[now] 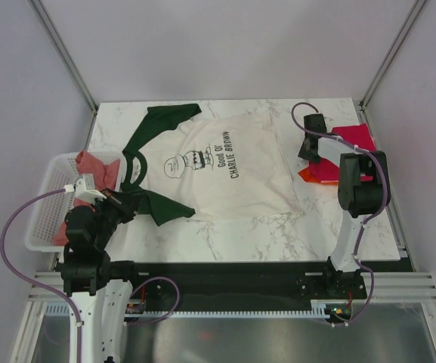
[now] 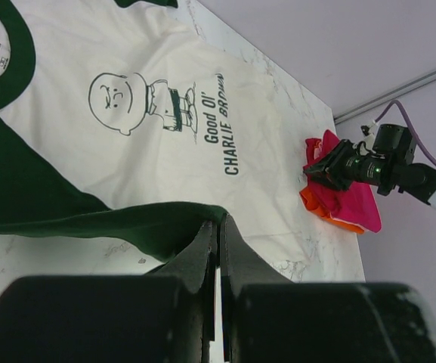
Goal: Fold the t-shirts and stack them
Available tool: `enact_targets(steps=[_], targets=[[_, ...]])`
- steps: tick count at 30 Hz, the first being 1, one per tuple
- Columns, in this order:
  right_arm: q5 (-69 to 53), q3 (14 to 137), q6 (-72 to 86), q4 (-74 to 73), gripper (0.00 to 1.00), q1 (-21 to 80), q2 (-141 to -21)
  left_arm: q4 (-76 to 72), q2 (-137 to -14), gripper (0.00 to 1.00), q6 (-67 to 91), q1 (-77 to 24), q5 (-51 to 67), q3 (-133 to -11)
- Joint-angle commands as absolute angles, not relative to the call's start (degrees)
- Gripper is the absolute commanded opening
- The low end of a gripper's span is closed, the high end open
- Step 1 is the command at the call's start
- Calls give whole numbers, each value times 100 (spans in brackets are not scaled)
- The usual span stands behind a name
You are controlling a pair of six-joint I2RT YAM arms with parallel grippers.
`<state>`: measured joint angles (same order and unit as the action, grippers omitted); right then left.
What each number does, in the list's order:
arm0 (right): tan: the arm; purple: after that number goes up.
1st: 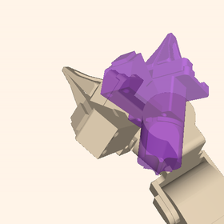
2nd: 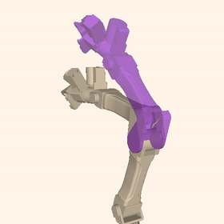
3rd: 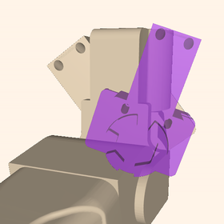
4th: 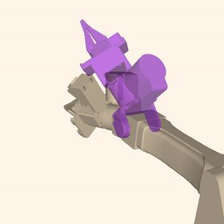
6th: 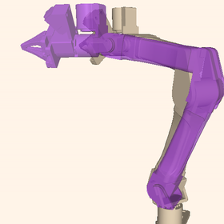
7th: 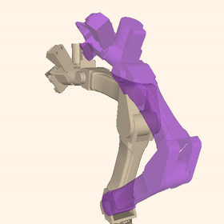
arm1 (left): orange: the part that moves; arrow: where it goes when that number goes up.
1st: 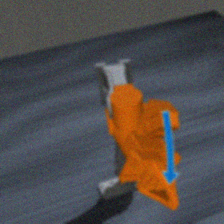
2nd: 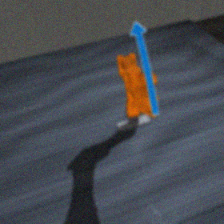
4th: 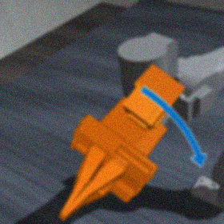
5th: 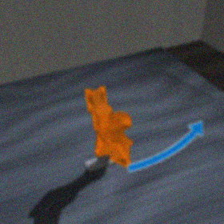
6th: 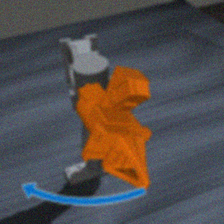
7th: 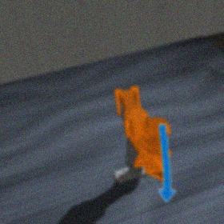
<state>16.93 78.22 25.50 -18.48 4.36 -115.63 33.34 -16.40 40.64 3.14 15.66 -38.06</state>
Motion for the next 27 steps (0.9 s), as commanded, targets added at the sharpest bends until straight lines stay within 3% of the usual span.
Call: enact_targets(steps=[1,8,11,15,18,21,27], targets=[[2240,7963,2452,-2056,42,413,-11400,3217,-1652,2,3876,325,1793,-3876],[2276,7752,2540,-2083,45,-123,-11224,3278,-1573,2,3876,325,1863,-3806],[1751,7691,2523,-1943,46,-71,-11057,3296,-1591,2,3876,343,1863,-3823],[943,7524,2435,-1549,65,-26,-10706,3296,-1591,2,3920,325,1881,-3876],[10,7593,2364,-1292,72,113,-10538,3296,-1582,2,3946,334,1916,-3911],[-649,7917,2320,-1335,73,246,-10756,3296,-1573,2,3955,325,1916,-3920],[-747,8830,2250,-1713,74,650,-11634,3296,-1600,2,3990,325,1916,-3885]])
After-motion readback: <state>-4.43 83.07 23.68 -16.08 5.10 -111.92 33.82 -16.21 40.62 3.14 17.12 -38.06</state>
